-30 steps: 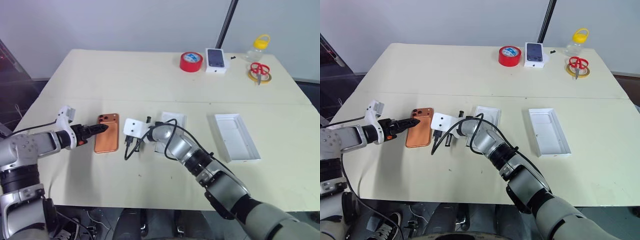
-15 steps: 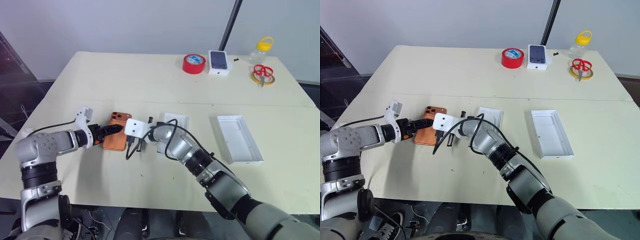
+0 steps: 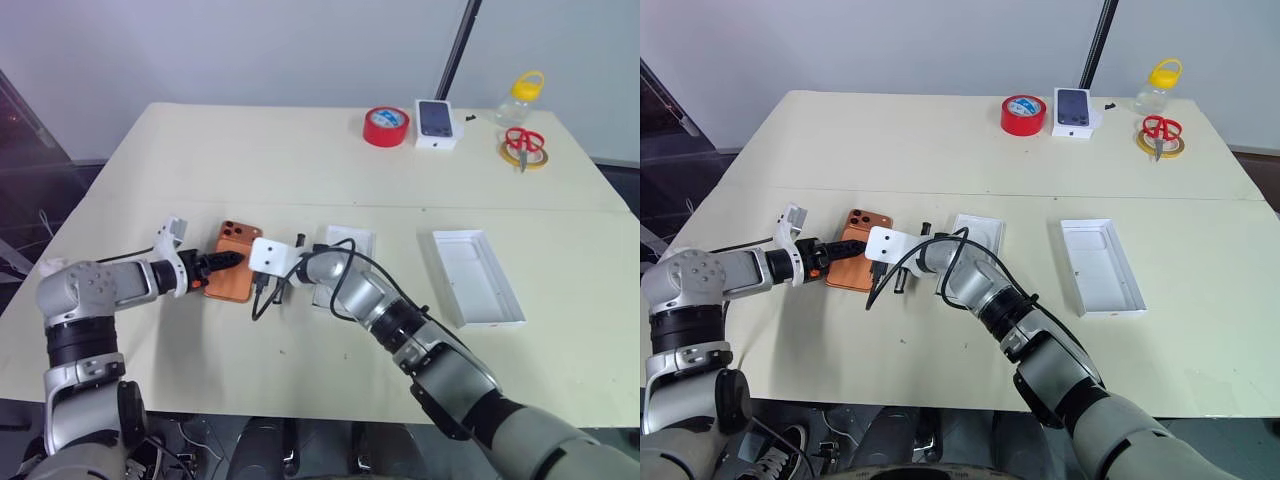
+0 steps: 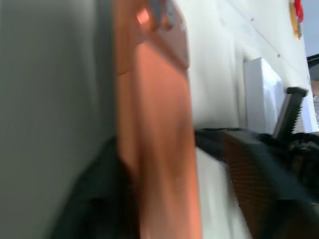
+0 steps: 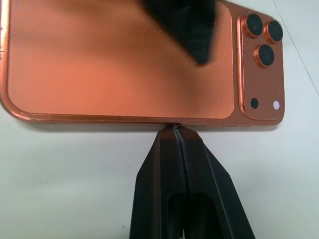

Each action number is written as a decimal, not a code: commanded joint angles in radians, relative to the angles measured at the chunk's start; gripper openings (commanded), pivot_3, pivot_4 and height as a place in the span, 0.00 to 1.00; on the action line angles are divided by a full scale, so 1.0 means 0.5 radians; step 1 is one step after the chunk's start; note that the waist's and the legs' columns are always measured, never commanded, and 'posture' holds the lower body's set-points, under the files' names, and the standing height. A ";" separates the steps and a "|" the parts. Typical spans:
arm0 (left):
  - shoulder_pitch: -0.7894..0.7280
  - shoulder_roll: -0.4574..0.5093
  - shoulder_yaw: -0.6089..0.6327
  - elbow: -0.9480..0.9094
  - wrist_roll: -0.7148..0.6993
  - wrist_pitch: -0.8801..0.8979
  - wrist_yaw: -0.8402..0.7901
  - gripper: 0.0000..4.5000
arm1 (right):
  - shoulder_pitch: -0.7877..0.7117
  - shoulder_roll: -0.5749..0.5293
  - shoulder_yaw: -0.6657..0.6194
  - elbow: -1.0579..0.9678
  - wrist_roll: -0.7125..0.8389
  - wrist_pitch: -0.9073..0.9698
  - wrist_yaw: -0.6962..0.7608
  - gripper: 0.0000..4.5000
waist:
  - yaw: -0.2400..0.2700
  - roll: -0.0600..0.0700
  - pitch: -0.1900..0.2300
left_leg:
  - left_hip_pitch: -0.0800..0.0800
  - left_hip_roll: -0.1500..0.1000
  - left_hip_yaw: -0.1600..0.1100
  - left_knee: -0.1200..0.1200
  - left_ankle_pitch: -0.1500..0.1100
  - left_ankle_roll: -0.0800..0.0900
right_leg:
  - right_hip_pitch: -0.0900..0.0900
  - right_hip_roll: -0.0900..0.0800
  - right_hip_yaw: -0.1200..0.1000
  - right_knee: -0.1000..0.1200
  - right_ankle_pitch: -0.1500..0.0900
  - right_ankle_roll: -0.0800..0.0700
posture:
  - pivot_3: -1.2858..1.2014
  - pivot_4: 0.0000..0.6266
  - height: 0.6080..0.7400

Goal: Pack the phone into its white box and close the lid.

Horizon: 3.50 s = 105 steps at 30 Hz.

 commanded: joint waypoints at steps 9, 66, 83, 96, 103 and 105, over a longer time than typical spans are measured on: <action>0.029 -0.028 -0.048 0.140 0.009 0.154 0.005 0.49 | 0.021 -0.016 -0.029 -0.014 -0.016 0.013 -0.032 0.00 | -0.006 0.000 0.000 | 0.001 -0.001 0.001 -0.005 0.001 -0.002 | -0.001 -0.002 0.000 0.000 -0.002 -0.004 | 0.52 0.24 0.95; -0.068 -0.249 0.425 0.094 -0.395 0.392 0.096 0.00 | 1.091 -1.123 -0.420 -1.607 0.770 0.144 0.696 0.42 | 0.002 -0.032 0.024 | -0.035 -0.001 0.003 -0.008 0.006 -0.006 | -0.032 -0.006 -0.003 -0.003 -0.002 -0.007 | 0.52 0.24 0.95; -0.337 -0.574 0.526 0.040 -0.441 0.371 0.328 0.00 | 0.932 -1.027 -0.454 -1.421 0.695 0.041 0.506 0.00 | 0.012 -0.039 0.028 | -0.036 -0.001 0.003 0.000 0.012 -0.012 | -0.026 -0.004 -0.007 -0.001 0.001 -0.001 | 0.52 0.24 0.95; -0.461 -0.722 0.307 0.165 -0.398 0.200 0.282 0.00 | 0.922 -1.079 -0.713 -1.579 1.122 0.192 0.713 0.99 | 0.010 -0.041 0.030 | -0.034 0.010 0.002 0.010 0.017 -0.006 | -0.021 0.013 -0.010 0.005 0.002 0.002 | 0.52 0.24 0.95; -0.494 -0.805 -0.052 0.361 -0.239 -0.075 0.132 0.00 | 0.953 -1.222 -0.998 -1.368 1.060 0.056 0.582 0.99 | 0.018 -0.042 0.032 | -0.035 0.010 0.002 0.024 0.004 0.013 | -0.013 0.010 -0.010 0.001 0.002 0.000 | 0.52 0.24 0.95; -0.514 -0.818 -0.095 0.414 -0.207 -0.120 0.129 0.00 | 0.984 -1.227 -1.023 -1.370 1.069 0.048 0.564 0.99 | 0.014 -0.042 0.032 | -0.036 0.010 0.002 0.024 0.004 0.014 | -0.014 0.009 -0.010 0.000 0.002 0.001 | 0.52 0.24 0.95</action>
